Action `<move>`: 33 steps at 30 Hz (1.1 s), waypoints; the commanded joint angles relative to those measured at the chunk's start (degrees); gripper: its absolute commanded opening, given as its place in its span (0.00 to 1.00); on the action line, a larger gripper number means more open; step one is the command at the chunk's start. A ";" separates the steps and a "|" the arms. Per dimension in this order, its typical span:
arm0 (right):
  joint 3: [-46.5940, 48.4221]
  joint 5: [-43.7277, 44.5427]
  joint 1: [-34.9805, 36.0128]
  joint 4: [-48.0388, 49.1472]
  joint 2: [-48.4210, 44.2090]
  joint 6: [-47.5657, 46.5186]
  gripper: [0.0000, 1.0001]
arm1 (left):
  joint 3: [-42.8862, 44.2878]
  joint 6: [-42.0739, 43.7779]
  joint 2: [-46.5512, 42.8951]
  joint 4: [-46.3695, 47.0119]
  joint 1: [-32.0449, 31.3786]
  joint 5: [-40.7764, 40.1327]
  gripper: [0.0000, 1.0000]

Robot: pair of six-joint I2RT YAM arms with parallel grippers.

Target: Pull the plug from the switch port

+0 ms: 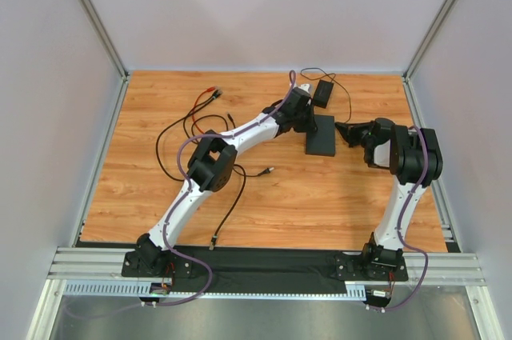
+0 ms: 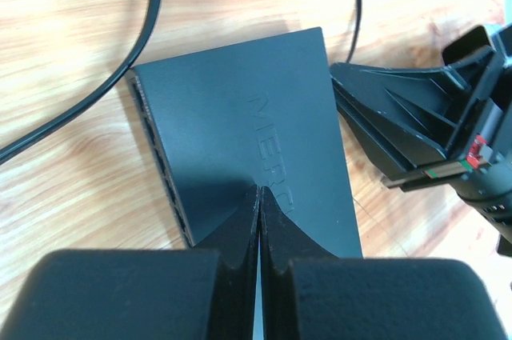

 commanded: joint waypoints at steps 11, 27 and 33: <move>-4.73 11.72 -0.33 -10.38 -4.11 3.91 0.00 | 3.56 -0.54 3.78 -11.48 -1.19 -9.05 0.00; 4.75 3.83 -0.15 -16.72 -3.15 -12.33 0.00 | 0.90 13.59 -2.63 1.71 -0.75 8.41 0.09; 6.34 -3.56 -0.06 -12.43 -0.16 -14.64 0.00 | 3.48 23.10 -2.90 -0.67 -0.75 10.55 0.25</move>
